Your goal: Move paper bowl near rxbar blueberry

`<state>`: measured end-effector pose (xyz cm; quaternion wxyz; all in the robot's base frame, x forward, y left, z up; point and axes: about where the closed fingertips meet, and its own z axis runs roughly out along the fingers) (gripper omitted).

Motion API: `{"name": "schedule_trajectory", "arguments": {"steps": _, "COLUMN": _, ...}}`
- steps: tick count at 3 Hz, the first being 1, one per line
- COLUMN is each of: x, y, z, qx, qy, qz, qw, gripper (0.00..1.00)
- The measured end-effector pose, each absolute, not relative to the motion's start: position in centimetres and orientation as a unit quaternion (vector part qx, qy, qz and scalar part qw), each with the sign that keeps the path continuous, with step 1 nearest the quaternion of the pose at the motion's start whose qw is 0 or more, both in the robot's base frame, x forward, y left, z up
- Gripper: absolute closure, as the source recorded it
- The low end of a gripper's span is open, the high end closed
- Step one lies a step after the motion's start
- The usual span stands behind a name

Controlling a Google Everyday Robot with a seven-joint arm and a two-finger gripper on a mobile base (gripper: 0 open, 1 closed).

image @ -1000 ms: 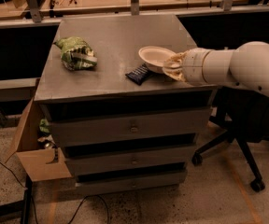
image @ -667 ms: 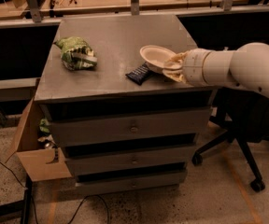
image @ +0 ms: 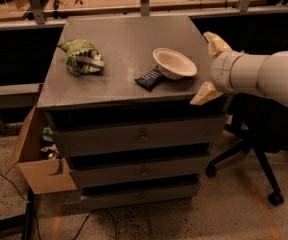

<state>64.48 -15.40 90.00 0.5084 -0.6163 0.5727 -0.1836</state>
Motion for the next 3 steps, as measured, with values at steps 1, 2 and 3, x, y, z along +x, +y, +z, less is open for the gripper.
{"name": "schedule_trajectory", "arguments": {"steps": 1, "x": 62.9, "y": -19.6, "z": 93.0, "qx": -0.575, "qy": 0.597, "qz": -0.257, "qw": 0.496, "gripper": 0.0}}
{"name": "schedule_trajectory", "arguments": {"steps": 2, "x": 59.9, "y": -24.9, "z": 97.1, "qx": -0.533, "qy": 0.601, "qz": -0.336, "qw": 0.492, "gripper": 0.0}}
{"name": "schedule_trajectory", "arguments": {"steps": 3, "x": 59.0, "y": -28.3, "z": 98.1, "qx": -0.502, "qy": 0.62, "qz": -0.349, "qw": 0.492, "gripper": 0.0}}
